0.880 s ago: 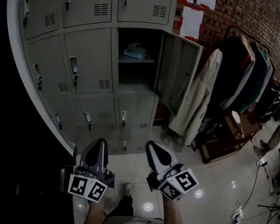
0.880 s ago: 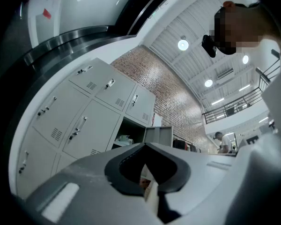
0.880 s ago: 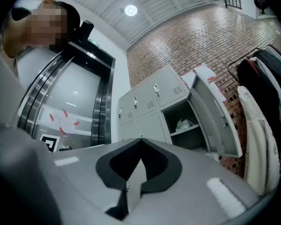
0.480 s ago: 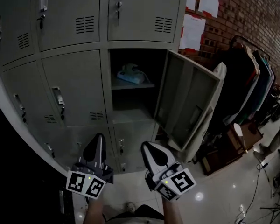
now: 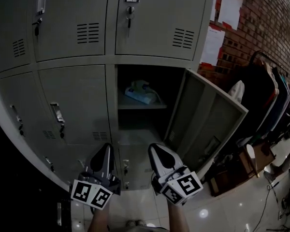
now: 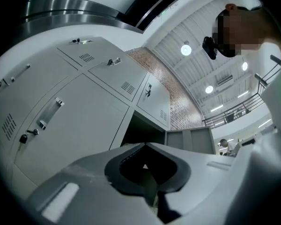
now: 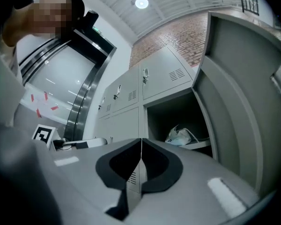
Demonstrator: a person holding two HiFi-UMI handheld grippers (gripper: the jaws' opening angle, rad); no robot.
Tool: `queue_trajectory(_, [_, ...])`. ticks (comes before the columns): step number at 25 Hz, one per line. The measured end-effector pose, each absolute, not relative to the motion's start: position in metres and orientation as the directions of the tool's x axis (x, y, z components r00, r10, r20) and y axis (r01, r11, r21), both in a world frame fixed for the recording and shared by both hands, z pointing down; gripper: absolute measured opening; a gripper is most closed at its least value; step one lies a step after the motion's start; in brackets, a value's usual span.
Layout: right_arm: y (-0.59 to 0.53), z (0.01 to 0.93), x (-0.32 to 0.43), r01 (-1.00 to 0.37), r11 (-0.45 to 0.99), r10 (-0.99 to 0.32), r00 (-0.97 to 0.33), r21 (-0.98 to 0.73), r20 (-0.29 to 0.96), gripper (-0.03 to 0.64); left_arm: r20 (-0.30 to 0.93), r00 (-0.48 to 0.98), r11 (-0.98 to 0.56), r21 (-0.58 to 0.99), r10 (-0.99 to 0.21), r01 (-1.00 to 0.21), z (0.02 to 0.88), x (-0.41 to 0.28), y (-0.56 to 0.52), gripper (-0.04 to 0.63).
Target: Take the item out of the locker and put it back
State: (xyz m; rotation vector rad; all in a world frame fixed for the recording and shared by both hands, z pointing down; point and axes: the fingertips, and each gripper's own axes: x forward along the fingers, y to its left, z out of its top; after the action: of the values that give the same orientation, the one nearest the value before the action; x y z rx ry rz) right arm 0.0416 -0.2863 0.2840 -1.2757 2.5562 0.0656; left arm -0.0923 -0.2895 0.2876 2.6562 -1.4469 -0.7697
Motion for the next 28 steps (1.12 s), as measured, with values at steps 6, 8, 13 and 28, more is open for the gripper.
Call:
queue_trajectory(6, [-0.363,0.267,0.041,-0.804,0.594,-0.790,-0.571,-0.044,-0.224,0.180,-0.395,0.477,-0.591,0.247,-0.785,-0.768,0.291,-0.078,-0.310,0.003])
queue_trajectory(8, [-0.404,0.265,0.037,-0.818,0.575,-0.809,-0.567,-0.010,-0.153,0.302,-0.385,0.486,-0.595,0.251,-0.785,-0.763,0.296,-0.075,-0.315,0.003])
queue_trajectory(13, [-0.498,0.259,0.048,-0.893,0.450,-0.893,-0.450,0.002,-0.015,0.413,-0.365,0.475,-0.580,0.272,-0.801,-0.768,0.304,-0.082,-0.326,0.003])
queue_trajectory(28, [-0.554,0.275,0.049,-0.887,0.442,-0.896,-0.429,0.131,0.118,0.031,-0.374,0.398,-0.518,0.312,-0.838,-0.796,0.309,-0.116,-0.348,0.003])
